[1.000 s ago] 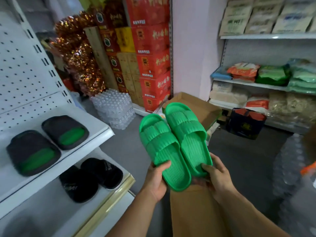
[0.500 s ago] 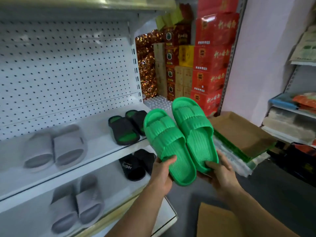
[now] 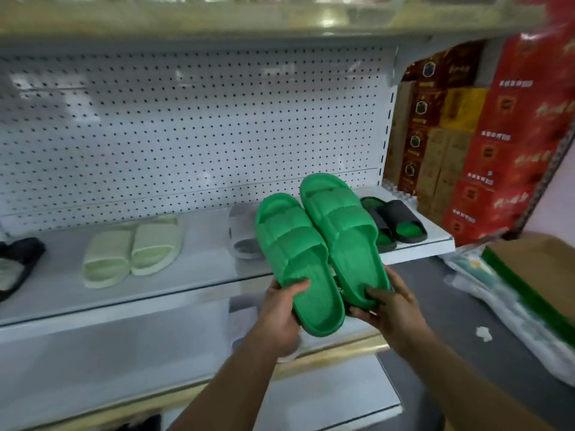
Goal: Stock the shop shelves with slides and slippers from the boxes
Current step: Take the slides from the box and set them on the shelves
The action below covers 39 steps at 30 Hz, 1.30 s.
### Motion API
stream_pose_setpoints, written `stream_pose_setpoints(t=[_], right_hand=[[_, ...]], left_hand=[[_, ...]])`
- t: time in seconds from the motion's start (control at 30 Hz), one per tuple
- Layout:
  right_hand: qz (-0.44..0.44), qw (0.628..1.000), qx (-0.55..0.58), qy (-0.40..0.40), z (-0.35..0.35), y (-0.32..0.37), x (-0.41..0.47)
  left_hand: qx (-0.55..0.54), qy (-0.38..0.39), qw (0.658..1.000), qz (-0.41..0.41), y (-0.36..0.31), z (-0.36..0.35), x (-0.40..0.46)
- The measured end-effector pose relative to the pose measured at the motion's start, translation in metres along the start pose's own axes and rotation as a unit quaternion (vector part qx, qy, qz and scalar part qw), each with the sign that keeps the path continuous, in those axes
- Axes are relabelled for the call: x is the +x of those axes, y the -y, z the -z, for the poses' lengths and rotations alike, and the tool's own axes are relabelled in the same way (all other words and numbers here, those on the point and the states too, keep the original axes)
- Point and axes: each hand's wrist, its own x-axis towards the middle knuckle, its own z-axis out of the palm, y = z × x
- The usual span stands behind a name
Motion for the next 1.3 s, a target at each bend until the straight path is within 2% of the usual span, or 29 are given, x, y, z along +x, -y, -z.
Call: stream_pose_setpoints(t=[0.43,0.7,0.83,0.97,1.1,1.3], right_hand=[[-0.014,0.997,-0.051,0.057,-0.147,-0.075,-0.036],[-0.081,0.993,-0.068,0.06,-0.205,-0.119,-0.051],[-0.123,0.99,-0.013,0.065,-0.235,-0.133,-0.052],[-0.09,0.995,-0.006,0.048,-0.265,-0.143,-0.049],[-0.043,0.999,0.009,-0.011,-0.293,-0.157,-0.046],[-0.026,0.998,-0.014,-0.06,-0.324,-0.181,-0.046]], left_hand=[[-0.009,-0.031,0.998,-0.061,-0.094,0.154,-0.064],[-0.068,-0.057,0.992,-0.093,-0.114,0.202,-0.088],[-0.128,-0.083,0.98,-0.129,-0.114,0.209,-0.092],[-0.157,-0.116,0.965,-0.176,-0.115,0.211,-0.094],[-0.165,-0.138,0.953,-0.212,-0.124,0.214,-0.096],[-0.202,-0.186,0.933,-0.231,-0.135,0.223,-0.104]])
